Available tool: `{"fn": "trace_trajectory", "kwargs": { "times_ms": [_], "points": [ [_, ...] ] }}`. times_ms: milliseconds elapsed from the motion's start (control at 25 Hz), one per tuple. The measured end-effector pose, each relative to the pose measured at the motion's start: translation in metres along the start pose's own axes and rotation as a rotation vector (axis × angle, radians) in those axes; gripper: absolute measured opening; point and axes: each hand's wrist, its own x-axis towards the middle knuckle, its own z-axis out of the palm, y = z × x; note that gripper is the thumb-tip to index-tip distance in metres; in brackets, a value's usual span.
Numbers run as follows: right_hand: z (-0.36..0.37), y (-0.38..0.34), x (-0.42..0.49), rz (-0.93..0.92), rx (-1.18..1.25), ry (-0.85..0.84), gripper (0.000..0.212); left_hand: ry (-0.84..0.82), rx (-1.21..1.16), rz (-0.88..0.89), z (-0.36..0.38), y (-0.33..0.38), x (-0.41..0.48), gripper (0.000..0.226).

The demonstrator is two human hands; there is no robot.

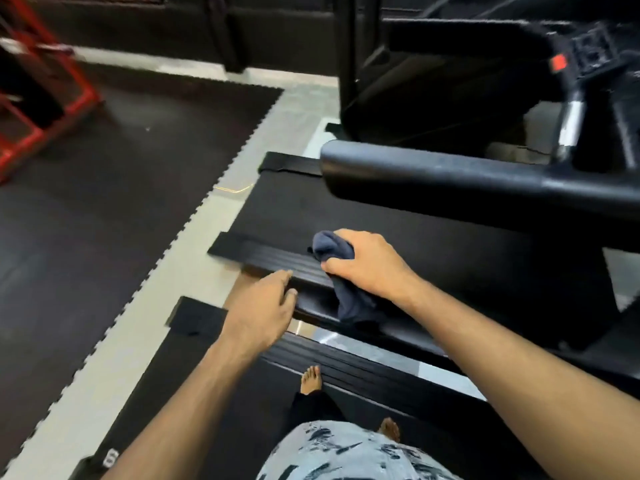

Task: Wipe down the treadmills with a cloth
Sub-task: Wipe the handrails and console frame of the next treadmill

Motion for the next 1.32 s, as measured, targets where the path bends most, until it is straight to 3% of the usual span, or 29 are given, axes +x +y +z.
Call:
{"fn": "trace_trajectory", "kwargs": {
  "times_ms": [200,280,360,520,560,720,880,1080,1160,1240,1320],
  "points": [
    [0.049,-0.03,0.033,0.045,-0.095,-0.148,0.044,0.023,-0.067,-0.033,0.005,-0.027,-0.012,0.038],
    [0.081,-0.029,0.034,-0.007,-0.207,-0.223,0.043,-0.005,-0.059,-0.014,0.012,-0.04,-0.003,0.028],
    [0.096,-0.027,0.041,-0.014,-0.276,-0.261,0.041,-0.007,-0.071,-0.028,0.014,-0.052,0.006,0.033],
    [0.099,-0.031,0.096,0.205,-0.253,-0.427,0.046,-0.055,-0.093,-0.024,0.013,-0.071,0.02,0.053],
    [0.1,-0.031,0.096,0.189,-0.294,-0.45,0.049,-0.072,-0.076,-0.002,0.012,-0.073,0.023,0.055],
    [0.111,-0.038,0.074,0.086,-0.36,-0.354,0.044,-0.104,0.021,0.078,0.006,-0.085,0.036,0.055],
    [0.12,-0.019,0.132,0.286,-0.326,-0.587,0.044,-0.168,0.03,0.106,0.005,-0.088,0.039,0.057],
    [0.114,-0.001,0.098,0.148,-0.37,-0.413,0.042,-0.22,0.083,0.13,0.009,-0.074,0.039,0.059],
    [0.109,0.011,0.122,0.277,-0.343,-0.572,0.038,-0.207,0.146,0.142,0.013,-0.071,0.039,0.069],
    [0.109,0.013,0.118,0.287,-0.381,-0.626,0.04,-0.212,0.186,0.15,0.014,-0.068,0.037,0.077],
    [0.105,0.008,0.091,0.194,-0.39,-0.468,0.044,-0.229,0.184,0.146,0.014,-0.064,0.039,0.078]
  ]
}}
